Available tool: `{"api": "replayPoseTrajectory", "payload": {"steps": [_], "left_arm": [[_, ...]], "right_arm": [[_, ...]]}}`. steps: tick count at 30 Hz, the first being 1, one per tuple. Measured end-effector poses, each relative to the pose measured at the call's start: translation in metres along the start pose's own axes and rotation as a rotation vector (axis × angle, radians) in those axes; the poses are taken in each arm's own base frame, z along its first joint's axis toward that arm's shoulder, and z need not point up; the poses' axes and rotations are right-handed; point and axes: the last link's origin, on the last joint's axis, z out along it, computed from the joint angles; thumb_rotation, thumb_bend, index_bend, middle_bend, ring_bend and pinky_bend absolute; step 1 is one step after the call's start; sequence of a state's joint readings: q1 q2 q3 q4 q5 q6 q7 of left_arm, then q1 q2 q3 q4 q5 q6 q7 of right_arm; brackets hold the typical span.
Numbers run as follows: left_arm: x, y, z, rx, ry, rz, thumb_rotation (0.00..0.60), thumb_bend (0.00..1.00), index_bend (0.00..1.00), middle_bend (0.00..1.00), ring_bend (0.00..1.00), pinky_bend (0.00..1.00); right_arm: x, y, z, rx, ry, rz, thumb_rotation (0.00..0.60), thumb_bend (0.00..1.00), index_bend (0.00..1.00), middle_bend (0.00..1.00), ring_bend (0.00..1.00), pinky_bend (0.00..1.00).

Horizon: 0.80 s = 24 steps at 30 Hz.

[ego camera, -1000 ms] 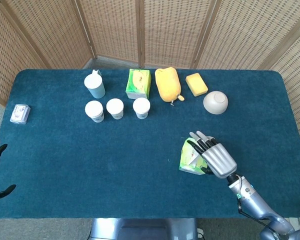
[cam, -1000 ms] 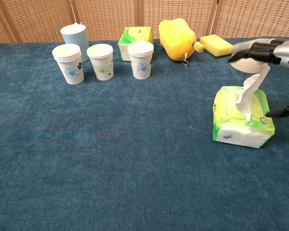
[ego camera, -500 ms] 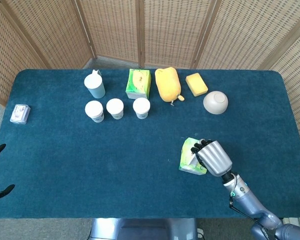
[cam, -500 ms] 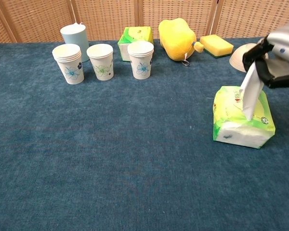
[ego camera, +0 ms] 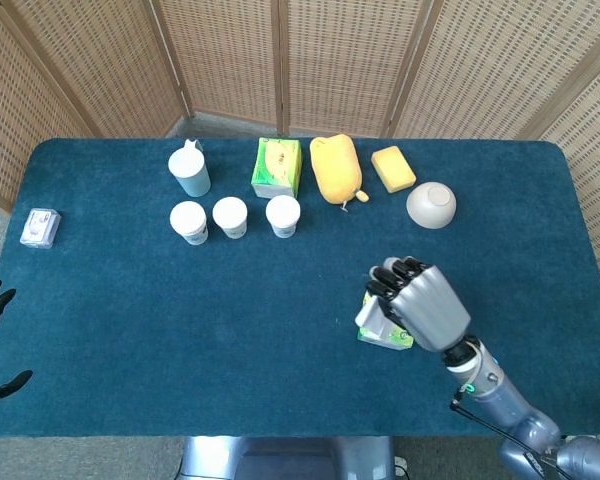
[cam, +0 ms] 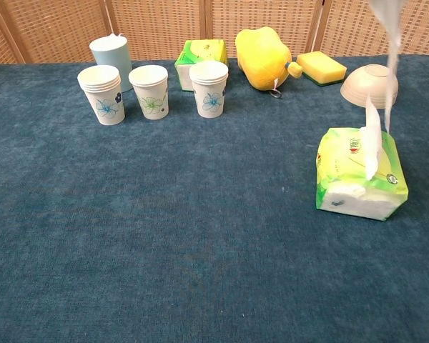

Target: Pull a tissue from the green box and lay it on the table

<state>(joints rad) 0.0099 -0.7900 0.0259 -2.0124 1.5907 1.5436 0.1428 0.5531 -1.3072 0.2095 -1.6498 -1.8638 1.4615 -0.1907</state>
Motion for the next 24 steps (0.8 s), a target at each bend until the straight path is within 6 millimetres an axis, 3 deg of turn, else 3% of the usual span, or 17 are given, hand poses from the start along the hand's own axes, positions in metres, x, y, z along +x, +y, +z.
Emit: {"api": "replayPoseTrajectory", "payload": {"steps": [6, 10, 17, 19, 20, 22, 24], "left_arm": [[0.000, -0.001, 0.000, 0.009, 0.002, 0.002, 0.600, 0.00, 0.00, 0.00, 0.00, 0.00], [0.000, -0.002, 0.001, 0.009, 0.001, -0.002, 0.600, 0.00, 0.00, 0.00, 0.00, 0.00], [0.000, -0.002, 0.001, 0.005, -0.002, -0.006, 0.600, 0.00, 0.00, 0.00, 0.00, 0.00], [0.000, -0.003, 0.001, 0.006, -0.003, -0.007, 0.600, 0.00, 0.00, 0.00, 0.00, 0.00], [0.001, -0.003, 0.001, 0.007, -0.003, -0.008, 0.600, 0.00, 0.00, 0.00, 0.00, 0.00], [0.001, -0.004, 0.001, 0.009, -0.004, -0.010, 0.600, 0.00, 0.00, 0.00, 0.00, 0.00], [0.001, -0.004, 0.002, 0.010, -0.005, -0.010, 0.600, 0.00, 0.00, 0.00, 0.00, 0.00]], "right_arm": [[-0.013, -0.031, 0.038, 0.099, -0.011, 0.069, 0.600, 0.86, 0.74, 0.68, 0.57, 0.80], [-0.032, -0.057, 0.058, 0.169, -0.046, 0.128, 0.600, 0.86, 0.74, 0.68, 0.56, 0.80], [-0.078, -0.084, 0.072, 0.241, -0.140, 0.140, 0.600, 0.86, 0.74, 0.68, 0.56, 0.79], [-0.091, -0.088, 0.075, 0.256, -0.164, 0.127, 0.600, 0.83, 0.64, 0.63, 0.52, 0.77], [-0.097, -0.089, 0.075, 0.262, -0.174, 0.120, 0.600, 0.74, 0.46, 0.53, 0.44, 0.72], [-0.109, -0.092, 0.077, 0.272, -0.198, 0.099, 0.600, 0.39, 0.07, 0.22, 0.21, 0.54], [-0.119, -0.092, 0.077, 0.275, -0.229, 0.079, 0.600, 0.14, 0.00, 0.04, 0.05, 0.40]]}}
